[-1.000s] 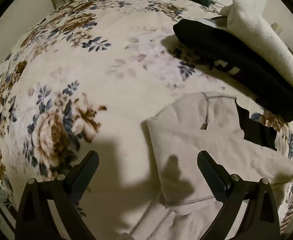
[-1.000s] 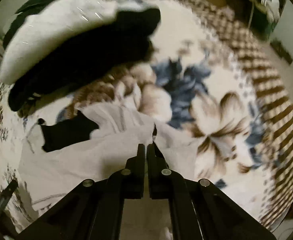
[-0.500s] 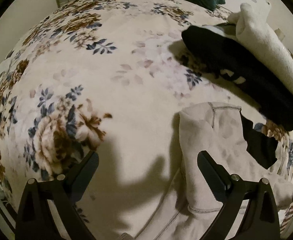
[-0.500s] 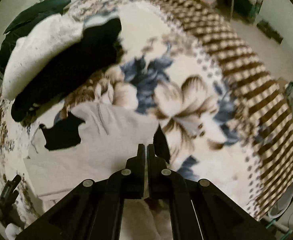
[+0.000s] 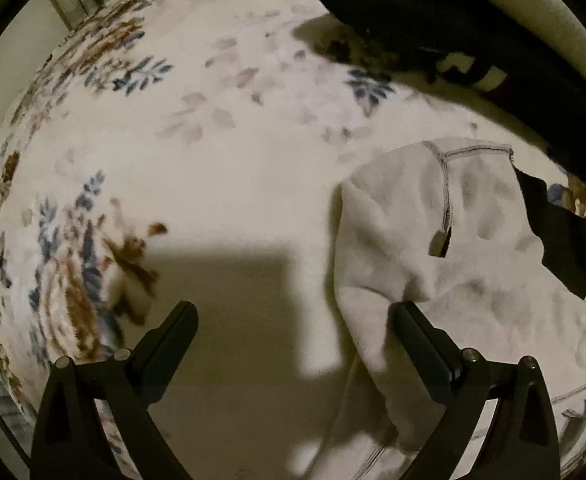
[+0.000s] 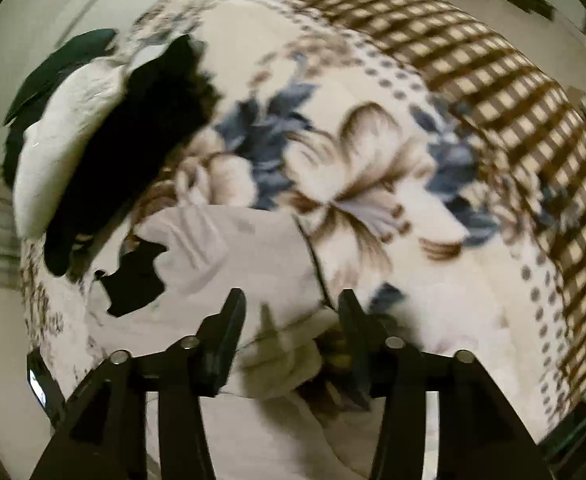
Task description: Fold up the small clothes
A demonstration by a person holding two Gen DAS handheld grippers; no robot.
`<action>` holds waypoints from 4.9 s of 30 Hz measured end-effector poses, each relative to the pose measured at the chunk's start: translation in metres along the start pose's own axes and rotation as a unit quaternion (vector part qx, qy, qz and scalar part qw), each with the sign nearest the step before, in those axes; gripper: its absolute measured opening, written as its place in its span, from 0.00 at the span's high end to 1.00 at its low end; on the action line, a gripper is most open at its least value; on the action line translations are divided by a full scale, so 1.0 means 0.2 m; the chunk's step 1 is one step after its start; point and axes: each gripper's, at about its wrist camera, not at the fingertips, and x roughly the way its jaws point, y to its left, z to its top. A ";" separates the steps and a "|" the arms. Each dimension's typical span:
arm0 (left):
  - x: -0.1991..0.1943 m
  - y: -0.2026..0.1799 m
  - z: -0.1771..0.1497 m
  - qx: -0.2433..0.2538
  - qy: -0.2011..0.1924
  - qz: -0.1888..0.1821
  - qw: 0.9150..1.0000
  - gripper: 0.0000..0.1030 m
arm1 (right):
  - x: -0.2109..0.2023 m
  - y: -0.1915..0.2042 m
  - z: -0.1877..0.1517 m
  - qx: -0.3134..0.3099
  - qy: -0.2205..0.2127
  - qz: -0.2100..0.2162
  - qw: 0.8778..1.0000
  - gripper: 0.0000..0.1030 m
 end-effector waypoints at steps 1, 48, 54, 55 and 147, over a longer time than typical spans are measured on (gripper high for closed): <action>-0.02 0.01 0.00 -0.002 -0.001 -0.002 1.000 0.02 | 0.04 0.01 0.01 -0.012 0.011 0.001 1.000 0.43; -0.15 0.32 -1.54 -0.041 0.114 -0.126 0.985 0.88 | 0.13 -0.61 -1.46 -0.004 0.244 0.019 0.970 0.53; -0.30 0.36 -1.58 -0.042 0.070 -0.140 0.987 0.95 | 0.09 -0.62 -1.50 0.004 0.227 0.041 0.973 0.95; -0.33 0.36 -1.58 -0.046 0.064 -0.144 0.986 0.95 | 0.07 -0.62 -1.50 0.003 0.219 0.043 0.975 0.96; -0.24 0.15 0.12 -0.046 0.009 -0.243 0.969 0.57 | 0.04 0.16 0.00 0.006 0.025 0.012 1.000 0.55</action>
